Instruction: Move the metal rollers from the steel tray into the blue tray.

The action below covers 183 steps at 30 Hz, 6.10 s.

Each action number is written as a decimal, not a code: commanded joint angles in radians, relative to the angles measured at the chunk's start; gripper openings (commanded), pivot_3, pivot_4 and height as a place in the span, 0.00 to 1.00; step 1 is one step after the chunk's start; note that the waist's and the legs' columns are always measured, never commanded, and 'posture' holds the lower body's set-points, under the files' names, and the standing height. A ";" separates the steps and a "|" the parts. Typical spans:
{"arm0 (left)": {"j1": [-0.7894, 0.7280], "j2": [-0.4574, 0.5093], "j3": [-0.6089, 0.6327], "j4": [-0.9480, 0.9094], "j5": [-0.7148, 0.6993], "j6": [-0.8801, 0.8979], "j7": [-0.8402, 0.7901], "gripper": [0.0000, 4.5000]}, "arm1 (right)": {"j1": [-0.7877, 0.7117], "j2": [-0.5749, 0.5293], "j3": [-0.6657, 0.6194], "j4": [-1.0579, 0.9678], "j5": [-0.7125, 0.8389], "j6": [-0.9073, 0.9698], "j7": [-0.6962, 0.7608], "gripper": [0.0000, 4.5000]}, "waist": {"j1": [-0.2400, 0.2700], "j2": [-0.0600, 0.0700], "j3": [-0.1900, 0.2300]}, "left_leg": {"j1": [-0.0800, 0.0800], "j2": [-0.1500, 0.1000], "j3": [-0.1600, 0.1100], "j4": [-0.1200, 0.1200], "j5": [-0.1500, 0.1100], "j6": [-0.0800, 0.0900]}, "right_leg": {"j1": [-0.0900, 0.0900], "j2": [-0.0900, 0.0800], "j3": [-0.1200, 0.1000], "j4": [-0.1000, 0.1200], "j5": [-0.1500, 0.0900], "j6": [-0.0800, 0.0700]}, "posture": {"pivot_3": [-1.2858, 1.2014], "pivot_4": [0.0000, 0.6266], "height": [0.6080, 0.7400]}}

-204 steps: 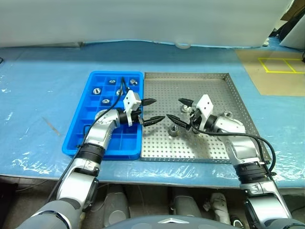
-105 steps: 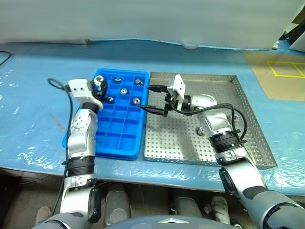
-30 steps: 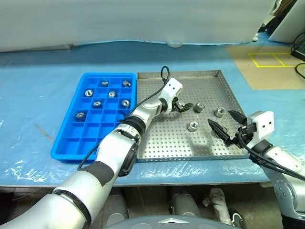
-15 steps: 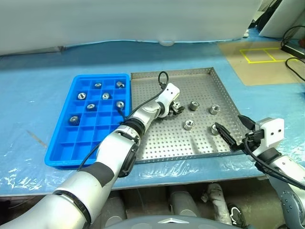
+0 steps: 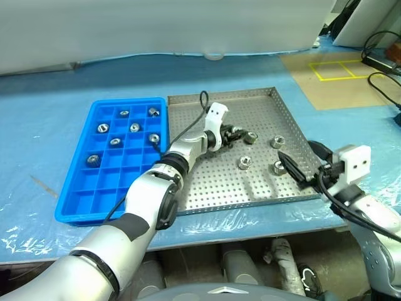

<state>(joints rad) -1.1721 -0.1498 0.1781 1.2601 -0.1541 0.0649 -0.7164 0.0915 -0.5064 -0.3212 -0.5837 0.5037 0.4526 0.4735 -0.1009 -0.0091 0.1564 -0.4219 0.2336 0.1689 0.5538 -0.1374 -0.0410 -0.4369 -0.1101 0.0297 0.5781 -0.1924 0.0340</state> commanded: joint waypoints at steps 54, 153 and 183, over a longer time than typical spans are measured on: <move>1.220 0.332 0.014 -1.789 -0.223 0.437 0.455 1.00 | -0.803 0.263 0.496 0.893 -0.195 -0.269 0.675 1.00 | 0.278 -0.001 0.001 | 0.000 0.008 -0.004 -0.002 0.006 -0.011 | -0.001 0.002 -0.009 0.013 -0.001 -0.003 | 0.61 0.24 1.00; 1.067 0.354 -0.052 -1.734 -0.143 0.526 0.419 0.04 | -0.786 0.190 0.514 0.904 -0.222 -0.293 0.620 1.00 | 0.229 0.002 0.000 | -0.008 0.007 -0.001 0.018 -0.003 0.000 | 0.002 -0.006 -0.015 0.015 0.000 -0.001 | 0.59 0.24 1.00; 1.133 0.339 -0.064 -1.753 -0.076 0.542 0.581 0.04 | -0.718 0.157 0.511 0.849 -0.247 -0.276 0.595 1.00 | 0.223 0.002 0.000 | -0.002 0.008 -0.001 0.011 0.001 -0.006 | 0.000 -0.002 -0.011 0.019 0.000 -0.001 | 0.57 0.24 1.00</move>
<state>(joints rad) -0.0472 0.1902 0.1009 -0.4600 -0.2352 0.6014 -0.1481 -0.6221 -0.3507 0.2019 0.3011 0.2519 0.1828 1.0656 0.1221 -0.0071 0.1565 -0.4240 0.2421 0.1674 0.5653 -0.1362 -0.0472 -0.4370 -0.1120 0.0182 0.5967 -0.1928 0.0334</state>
